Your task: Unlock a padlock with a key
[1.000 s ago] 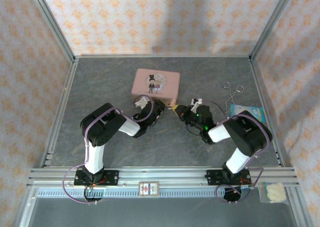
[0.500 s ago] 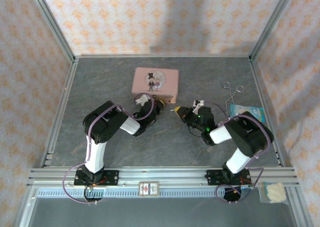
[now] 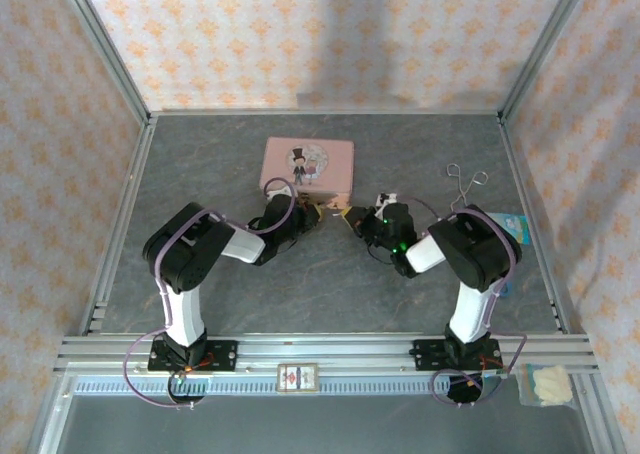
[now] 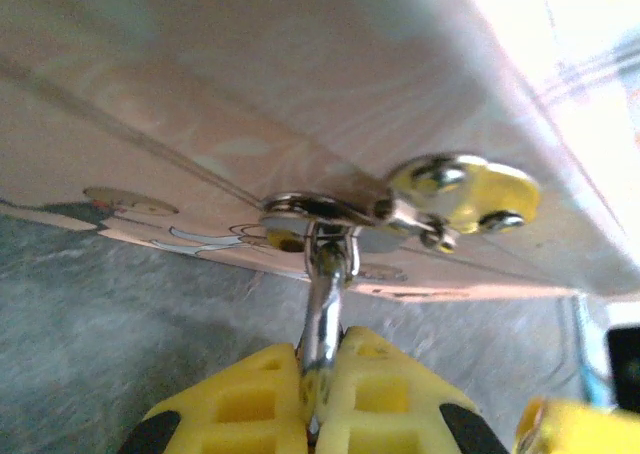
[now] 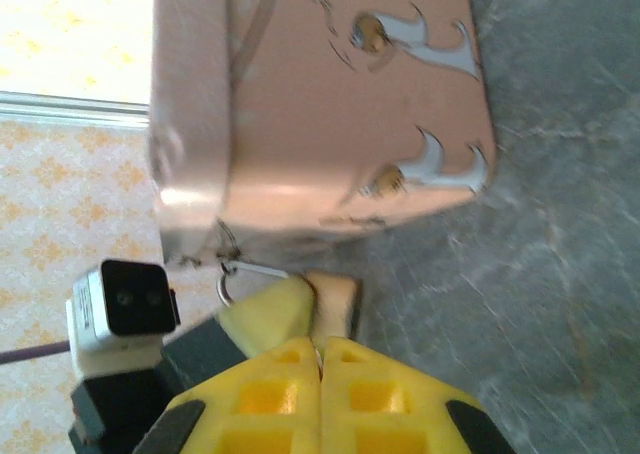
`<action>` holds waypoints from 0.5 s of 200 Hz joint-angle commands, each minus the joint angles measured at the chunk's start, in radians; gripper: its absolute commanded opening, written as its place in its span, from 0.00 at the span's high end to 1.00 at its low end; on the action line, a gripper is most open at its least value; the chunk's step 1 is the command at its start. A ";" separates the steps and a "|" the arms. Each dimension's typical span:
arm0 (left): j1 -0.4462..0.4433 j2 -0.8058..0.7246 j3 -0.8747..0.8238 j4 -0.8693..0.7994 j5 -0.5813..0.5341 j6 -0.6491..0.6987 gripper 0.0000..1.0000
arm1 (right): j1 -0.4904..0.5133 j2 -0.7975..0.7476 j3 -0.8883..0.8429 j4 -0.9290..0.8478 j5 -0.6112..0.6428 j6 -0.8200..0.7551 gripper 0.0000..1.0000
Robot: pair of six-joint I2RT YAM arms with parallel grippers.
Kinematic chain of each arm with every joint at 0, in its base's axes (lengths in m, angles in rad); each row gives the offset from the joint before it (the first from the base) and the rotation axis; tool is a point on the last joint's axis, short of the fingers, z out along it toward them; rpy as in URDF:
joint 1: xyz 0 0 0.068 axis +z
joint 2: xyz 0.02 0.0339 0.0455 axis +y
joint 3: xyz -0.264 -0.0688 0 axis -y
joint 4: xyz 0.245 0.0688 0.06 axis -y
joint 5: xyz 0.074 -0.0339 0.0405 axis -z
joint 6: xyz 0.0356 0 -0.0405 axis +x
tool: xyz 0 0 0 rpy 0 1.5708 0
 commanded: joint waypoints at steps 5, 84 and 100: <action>0.016 -0.063 0.027 -0.265 -0.020 0.241 0.91 | -0.011 0.002 0.016 -0.016 0.014 -0.032 1.00; 0.029 -0.050 0.105 -0.404 -0.027 0.312 0.50 | -0.015 -0.072 -0.020 -0.069 0.035 -0.073 1.00; 0.015 -0.055 0.079 -0.359 -0.036 0.234 0.46 | -0.016 -0.084 -0.025 -0.079 0.037 -0.081 1.00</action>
